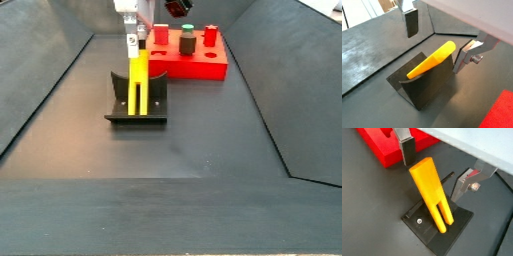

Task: Pick up the square-circle object. Move up. Rotate the square-circle object. Place the square-circle object on the fixture. Regrasp the square-circle object. Move to above the board. Insert the square-circle object.
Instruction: Regrasp the square-circle object.

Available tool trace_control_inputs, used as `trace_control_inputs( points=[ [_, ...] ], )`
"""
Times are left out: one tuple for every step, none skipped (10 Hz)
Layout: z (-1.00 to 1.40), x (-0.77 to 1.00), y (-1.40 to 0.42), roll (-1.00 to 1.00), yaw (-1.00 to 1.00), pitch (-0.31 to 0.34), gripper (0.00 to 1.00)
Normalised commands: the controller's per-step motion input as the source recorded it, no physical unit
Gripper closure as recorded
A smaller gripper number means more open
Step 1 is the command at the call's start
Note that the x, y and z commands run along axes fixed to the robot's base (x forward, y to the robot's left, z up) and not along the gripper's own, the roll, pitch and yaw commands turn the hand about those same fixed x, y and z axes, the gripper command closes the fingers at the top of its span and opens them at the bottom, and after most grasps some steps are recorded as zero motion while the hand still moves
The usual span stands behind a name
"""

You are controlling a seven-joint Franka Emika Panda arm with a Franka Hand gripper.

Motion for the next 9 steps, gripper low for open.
trace_control_inputs(
  points=[
    [0.01, 0.08, -0.01, -0.06, 0.06, 0.224, 0.0],
    [0.01, 0.08, -0.01, -0.06, 0.06, 0.224, 0.0],
    [0.01, 0.08, -0.01, -0.06, 0.06, 0.224, 0.0],
    [0.01, 0.08, -0.01, -0.06, 0.06, 0.224, 0.0],
    [0.01, 0.08, -0.01, -0.06, 0.06, 0.224, 0.0],
    [0.01, 0.08, -0.01, -0.06, 0.06, 0.224, 0.0],
    [0.01, 0.08, -0.01, -0.06, 0.06, 0.224, 0.0],
    [0.01, 0.08, -0.01, -0.06, 0.06, 0.224, 0.0],
    [0.01, 0.08, -0.01, -0.06, 0.06, 0.224, 0.0]
  ],
)
